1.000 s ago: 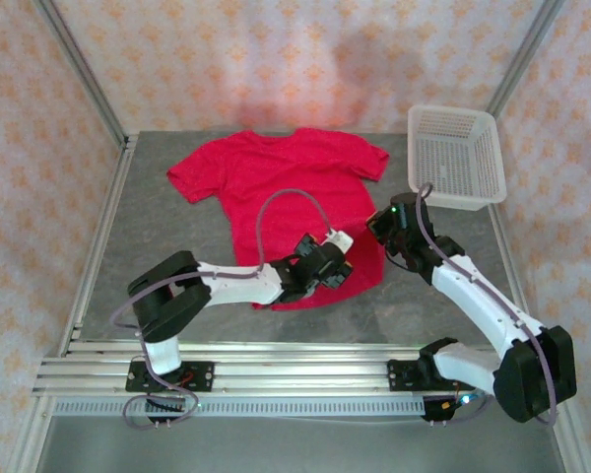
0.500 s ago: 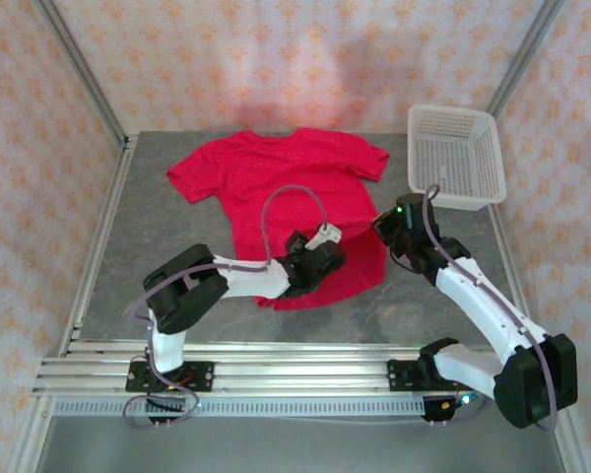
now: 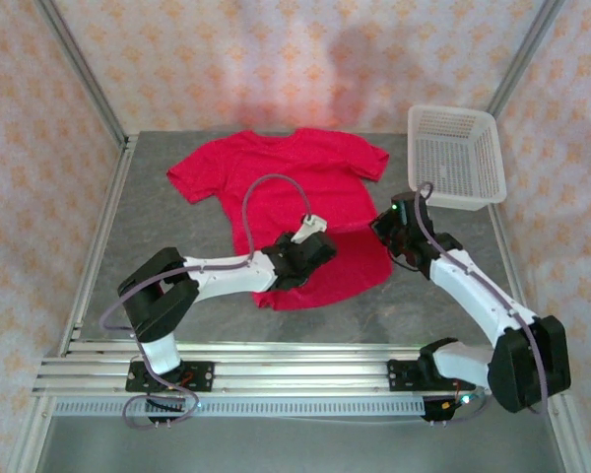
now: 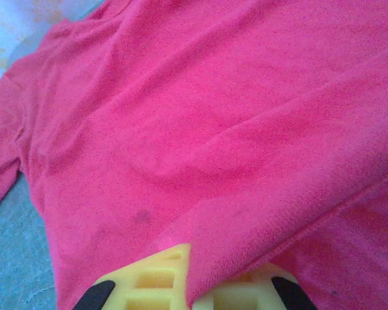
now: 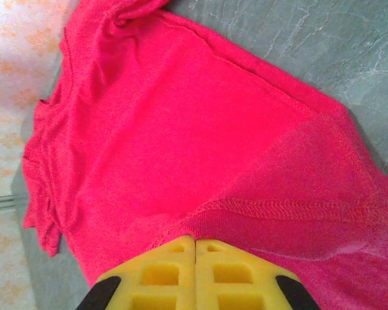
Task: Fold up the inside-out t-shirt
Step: Turn the T-shirt inside out at the center of the table.
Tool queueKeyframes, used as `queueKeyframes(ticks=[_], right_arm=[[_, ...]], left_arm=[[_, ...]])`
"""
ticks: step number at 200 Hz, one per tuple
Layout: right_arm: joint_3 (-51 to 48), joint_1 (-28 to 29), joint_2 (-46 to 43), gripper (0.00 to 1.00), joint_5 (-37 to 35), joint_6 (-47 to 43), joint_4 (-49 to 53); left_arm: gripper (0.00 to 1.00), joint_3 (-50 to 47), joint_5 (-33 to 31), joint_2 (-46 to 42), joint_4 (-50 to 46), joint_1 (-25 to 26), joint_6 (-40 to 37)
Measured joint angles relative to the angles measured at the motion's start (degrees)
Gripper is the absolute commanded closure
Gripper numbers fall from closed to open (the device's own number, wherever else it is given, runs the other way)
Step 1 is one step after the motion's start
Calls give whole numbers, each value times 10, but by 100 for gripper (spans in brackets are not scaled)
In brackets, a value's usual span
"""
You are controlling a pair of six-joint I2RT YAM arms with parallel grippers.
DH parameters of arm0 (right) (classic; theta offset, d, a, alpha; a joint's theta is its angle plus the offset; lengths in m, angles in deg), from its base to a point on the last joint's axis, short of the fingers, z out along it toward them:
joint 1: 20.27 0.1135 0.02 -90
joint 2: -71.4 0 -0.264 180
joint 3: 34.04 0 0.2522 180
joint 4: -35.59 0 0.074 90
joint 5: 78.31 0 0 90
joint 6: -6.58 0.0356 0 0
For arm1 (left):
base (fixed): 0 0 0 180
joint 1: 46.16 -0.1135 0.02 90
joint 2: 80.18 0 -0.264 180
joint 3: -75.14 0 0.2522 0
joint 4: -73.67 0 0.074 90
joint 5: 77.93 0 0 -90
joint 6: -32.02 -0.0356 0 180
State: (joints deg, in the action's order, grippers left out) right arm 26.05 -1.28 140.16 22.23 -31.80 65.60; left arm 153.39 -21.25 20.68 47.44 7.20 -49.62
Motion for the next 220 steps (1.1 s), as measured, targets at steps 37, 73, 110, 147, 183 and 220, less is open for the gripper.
queueKeyframes(ticks=[37,73,110,147,183,220], right_arm=[[68,-61,95,100,19,-39,-4],[180,-133,196,100,58,-87,19],[226,-146,213,68,88,-153,92],[126,-142,90,100,116,-185,113],[-63,-55,-29,100,146,-126,3],[-117,-1,70,100,145,-77,-129]], left_arm=[[100,196,157,27,-137,-13,15],[100,359,317,111,-162,-17,64],[100,362,433,163,-186,-40,124],[100,367,481,173,-203,-94,157],[100,395,499,173,-222,-103,161],[100,405,509,165,-238,-100,161]])
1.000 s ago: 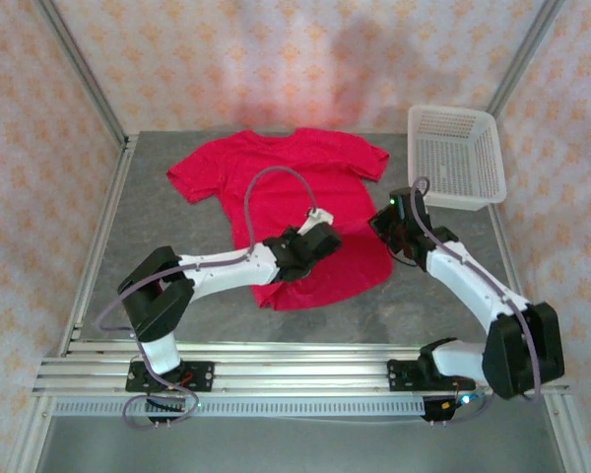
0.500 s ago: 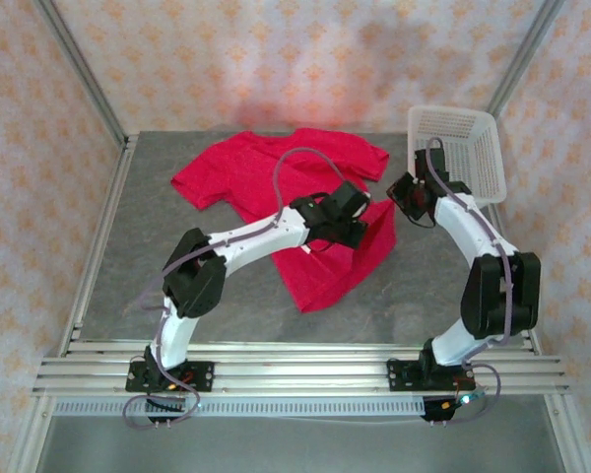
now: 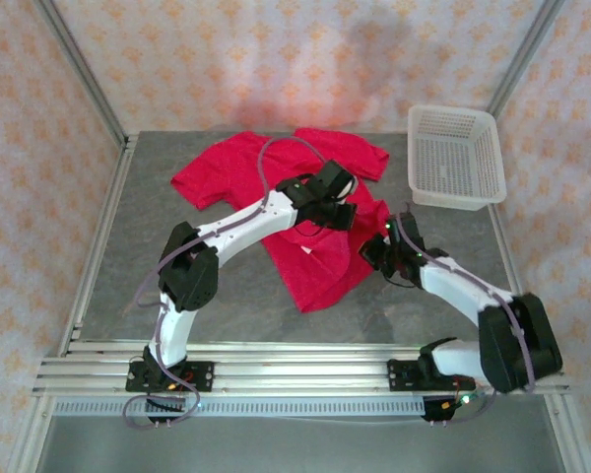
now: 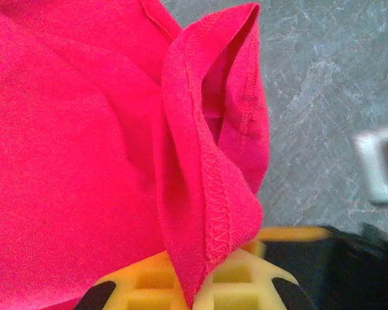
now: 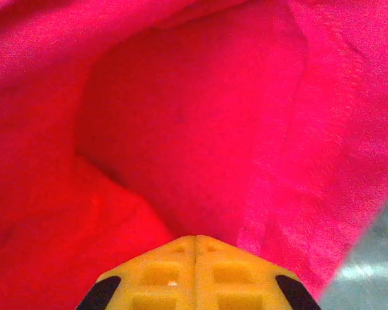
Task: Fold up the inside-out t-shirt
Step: Turn the T-shirt inside out at the center of the table.
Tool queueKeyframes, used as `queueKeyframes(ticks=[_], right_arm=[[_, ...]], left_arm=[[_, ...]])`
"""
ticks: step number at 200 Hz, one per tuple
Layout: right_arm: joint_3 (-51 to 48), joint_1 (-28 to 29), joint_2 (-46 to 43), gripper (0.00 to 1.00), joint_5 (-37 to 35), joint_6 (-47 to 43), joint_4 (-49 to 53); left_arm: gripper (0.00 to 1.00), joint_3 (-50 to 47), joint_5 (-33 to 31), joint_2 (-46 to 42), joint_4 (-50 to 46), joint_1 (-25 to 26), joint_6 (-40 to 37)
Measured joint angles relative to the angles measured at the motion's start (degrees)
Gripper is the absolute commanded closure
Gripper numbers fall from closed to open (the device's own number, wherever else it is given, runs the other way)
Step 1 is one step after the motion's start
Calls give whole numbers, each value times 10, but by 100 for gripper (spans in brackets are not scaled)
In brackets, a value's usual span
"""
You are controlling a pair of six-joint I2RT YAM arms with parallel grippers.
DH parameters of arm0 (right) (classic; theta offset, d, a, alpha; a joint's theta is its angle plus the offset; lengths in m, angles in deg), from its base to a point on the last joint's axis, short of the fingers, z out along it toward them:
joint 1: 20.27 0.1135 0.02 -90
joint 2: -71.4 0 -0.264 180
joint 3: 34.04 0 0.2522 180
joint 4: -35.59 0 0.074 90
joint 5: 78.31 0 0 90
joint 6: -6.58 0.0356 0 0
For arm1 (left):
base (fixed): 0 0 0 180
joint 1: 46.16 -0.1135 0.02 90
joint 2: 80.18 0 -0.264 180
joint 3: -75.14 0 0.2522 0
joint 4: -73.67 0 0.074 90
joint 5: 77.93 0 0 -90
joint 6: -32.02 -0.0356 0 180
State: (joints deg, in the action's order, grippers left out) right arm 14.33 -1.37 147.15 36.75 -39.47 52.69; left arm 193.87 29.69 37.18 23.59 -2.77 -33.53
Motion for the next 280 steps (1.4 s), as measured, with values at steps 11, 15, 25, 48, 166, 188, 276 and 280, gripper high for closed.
queueKeyframes(ticks=[11,15,25,48,166,188,276,280], right_arm=[[1,6,40,100,-3,4,-41],[2,8,54,100,-4,5,-56],[9,16,86,100,-5,11,-82],[40,50,150,100,-9,26,-138],[420,81,423,30,-86,117,-226],[469,97,468,29,-114,143,-198],[819,150,666,44,-207,164,112],[827,151,671,49,-203,161,118]], left_arm=[[100,0,0,-5,-7,0,1],[100,0,0,-7,-8,0,2],[100,2,0,-12,-10,0,4],[100,21,4,-22,-19,0,18],[100,116,-75,-76,-51,25,167],[100,138,-77,-76,-55,35,178],[100,125,-44,-121,-33,29,190],[100,121,-42,-128,-31,27,191]])
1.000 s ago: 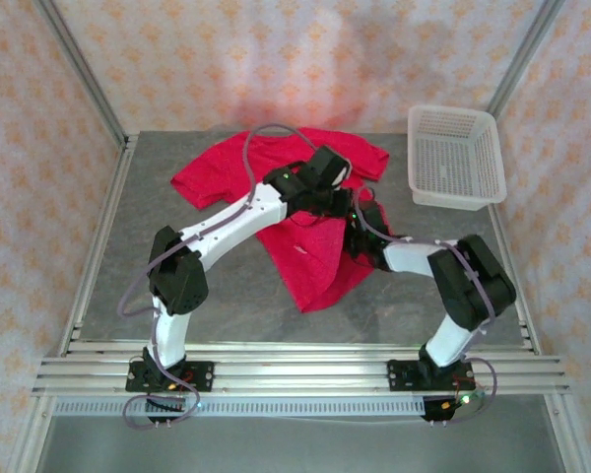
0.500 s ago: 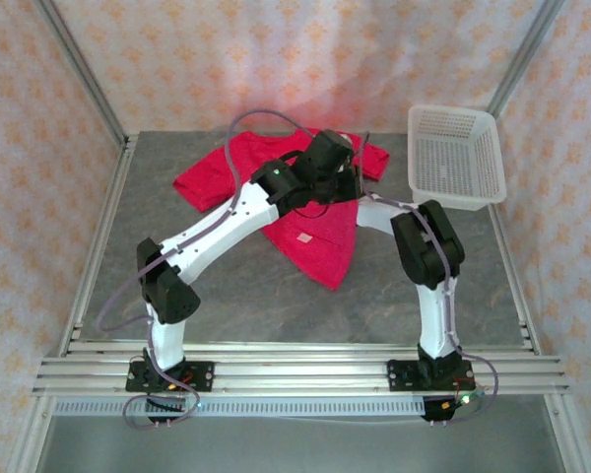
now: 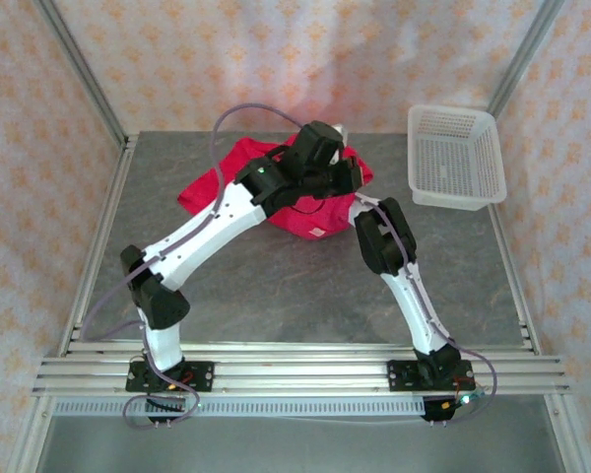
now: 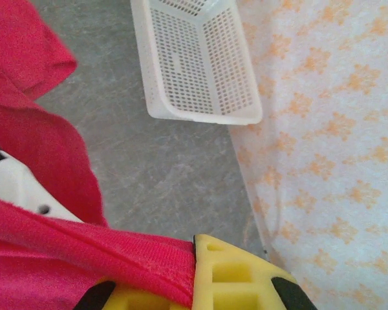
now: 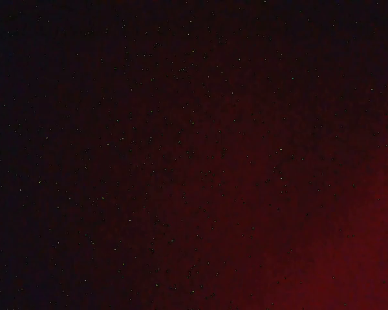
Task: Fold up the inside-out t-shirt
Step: Turn the T-shirt inside out at the center of the table.
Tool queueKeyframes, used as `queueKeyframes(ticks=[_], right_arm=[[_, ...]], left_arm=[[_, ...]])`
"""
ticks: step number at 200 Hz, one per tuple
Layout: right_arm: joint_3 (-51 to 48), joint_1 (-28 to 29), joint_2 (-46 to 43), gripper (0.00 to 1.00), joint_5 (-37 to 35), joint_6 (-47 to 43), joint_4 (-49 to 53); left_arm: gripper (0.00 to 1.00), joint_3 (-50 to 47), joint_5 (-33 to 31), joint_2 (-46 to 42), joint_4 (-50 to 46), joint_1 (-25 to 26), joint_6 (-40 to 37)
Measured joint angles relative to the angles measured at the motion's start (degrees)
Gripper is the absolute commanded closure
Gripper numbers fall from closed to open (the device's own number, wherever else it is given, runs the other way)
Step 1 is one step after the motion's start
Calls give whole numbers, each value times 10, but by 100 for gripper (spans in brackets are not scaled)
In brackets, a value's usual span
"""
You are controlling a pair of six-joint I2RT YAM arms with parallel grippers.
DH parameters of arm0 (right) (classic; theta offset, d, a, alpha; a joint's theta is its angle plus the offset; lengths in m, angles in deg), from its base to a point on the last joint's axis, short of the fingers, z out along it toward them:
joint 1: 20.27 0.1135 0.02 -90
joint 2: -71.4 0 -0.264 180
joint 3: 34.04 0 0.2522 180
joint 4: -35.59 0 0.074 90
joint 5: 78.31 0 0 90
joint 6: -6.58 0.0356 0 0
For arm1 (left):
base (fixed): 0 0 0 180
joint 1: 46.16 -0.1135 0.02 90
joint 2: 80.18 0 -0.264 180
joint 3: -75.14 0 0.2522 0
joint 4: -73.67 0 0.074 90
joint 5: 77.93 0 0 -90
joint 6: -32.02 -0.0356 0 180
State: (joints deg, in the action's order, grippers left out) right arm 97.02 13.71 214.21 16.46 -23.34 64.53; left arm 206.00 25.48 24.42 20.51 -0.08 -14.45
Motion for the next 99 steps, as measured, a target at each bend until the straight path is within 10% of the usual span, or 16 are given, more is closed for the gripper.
queueKeyframes(ticks=[35,99], right_arm=[[-18,-1,2,100,26,-6,11],[-269,-46,-199,100,158,-104,1]], left_arm=[[100,-45,22,-54,26,-30,0],[100,-163,31,-88,51,-170,-31]])
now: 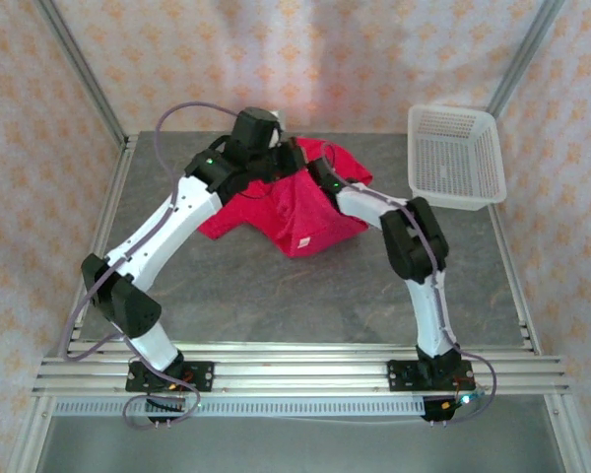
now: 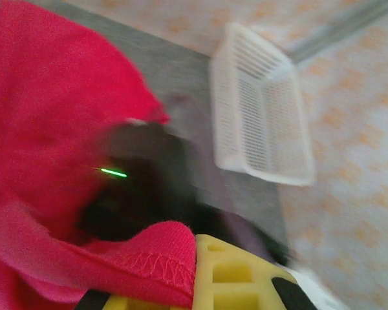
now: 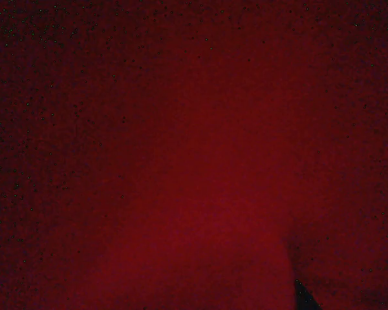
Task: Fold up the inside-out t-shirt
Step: Turn the T-shirt inside out at the center of the table.
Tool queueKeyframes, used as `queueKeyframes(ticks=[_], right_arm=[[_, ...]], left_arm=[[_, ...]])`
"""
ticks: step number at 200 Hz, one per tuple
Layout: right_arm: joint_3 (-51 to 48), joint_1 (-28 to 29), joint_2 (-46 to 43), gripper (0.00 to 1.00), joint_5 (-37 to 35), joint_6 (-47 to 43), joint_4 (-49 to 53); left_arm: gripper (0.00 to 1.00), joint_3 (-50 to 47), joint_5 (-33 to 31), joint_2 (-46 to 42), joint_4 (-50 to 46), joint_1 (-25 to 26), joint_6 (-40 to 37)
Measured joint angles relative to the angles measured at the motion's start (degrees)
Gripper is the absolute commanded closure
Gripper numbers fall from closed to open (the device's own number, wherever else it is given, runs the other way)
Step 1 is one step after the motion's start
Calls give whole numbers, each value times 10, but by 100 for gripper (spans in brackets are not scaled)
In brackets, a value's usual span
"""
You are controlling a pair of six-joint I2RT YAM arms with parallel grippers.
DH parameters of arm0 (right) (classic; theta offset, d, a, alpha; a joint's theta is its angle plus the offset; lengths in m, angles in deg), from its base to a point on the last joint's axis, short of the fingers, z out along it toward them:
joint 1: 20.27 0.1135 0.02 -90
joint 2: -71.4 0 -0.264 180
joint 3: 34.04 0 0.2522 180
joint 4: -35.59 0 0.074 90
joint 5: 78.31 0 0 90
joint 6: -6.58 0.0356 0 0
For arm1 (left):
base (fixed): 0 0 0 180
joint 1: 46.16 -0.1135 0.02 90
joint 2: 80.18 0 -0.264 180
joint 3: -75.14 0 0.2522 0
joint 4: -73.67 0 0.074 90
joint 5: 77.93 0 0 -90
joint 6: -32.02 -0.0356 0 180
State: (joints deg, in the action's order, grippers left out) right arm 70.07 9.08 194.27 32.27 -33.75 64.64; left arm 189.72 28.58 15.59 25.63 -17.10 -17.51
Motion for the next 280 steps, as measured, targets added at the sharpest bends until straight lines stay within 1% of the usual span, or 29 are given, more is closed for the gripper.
queueKeyframes(ticks=[24,42,60,76,93,117,138,155,168,181,184,187,193,194,201,211,219,224,235,250,263,280], right_arm=[[-54,-17,-117,100,37,-33,7],[-70,-23,-214,100,67,-50,7],[-77,-28,-297,100,103,-54,3],[-78,-43,-352,100,142,-41,-6],[-77,-73,-393,100,186,-18,-12],[-77,-121,-425,100,232,6,-2],[-78,-141,-439,100,258,18,20],[-78,-149,-450,100,272,27,29],[-78,-159,-459,100,275,32,29],[-78,-169,-463,100,271,33,28],[-78,-170,-463,100,269,33,27],[-78,-172,-463,100,267,34,27],[-78,-173,-461,100,261,35,26],[-78,-173,-461,100,260,36,26],[-78,-173,-456,100,252,38,23],[-82,-171,-447,100,240,46,9],[-95,-169,-440,100,229,54,-9],[-106,-167,-435,100,223,61,-18],[-134,-162,-426,100,209,74,-35],[-168,-155,-415,100,191,93,-44],[-182,-149,-406,100,177,104,-44],[-183,-146,-404,100,171,115,-50]], left_arm=[[100,-47,0,12,3,-76,-15],[100,-56,0,40,3,-119,-31],[100,-65,0,68,5,-139,-48],[100,-84,7,88,12,-151,-57],[100,-105,10,110,14,-165,-65],[100,-142,12,144,21,-207,-72],[100,-175,11,160,24,-238,-76],[100,-195,10,160,24,-243,-76],[100,-210,10,152,32,-238,-81],[99,-235,5,125,40,-226,-91],[95,-243,3,115,42,-222,-91],[88,-249,-1,106,42,-218,-93],[74,-263,-7,82,45,-208,-96],[69,-264,-8,79,45,-207,-96],[54,-280,-14,44,53,-191,-102],[39,-303,-20,-13,71,-163,-106],[33,-322,-22,-58,95,-139,-108],[30,-332,-22,-88,110,-125,-110],[28,-358,-19,-153,155,-88,-110],[27,-381,-11,-205,214,-52,-102],[26,-396,-3,-214,268,-30,-89],[26,-409,-2,-187,329,3,-82]])
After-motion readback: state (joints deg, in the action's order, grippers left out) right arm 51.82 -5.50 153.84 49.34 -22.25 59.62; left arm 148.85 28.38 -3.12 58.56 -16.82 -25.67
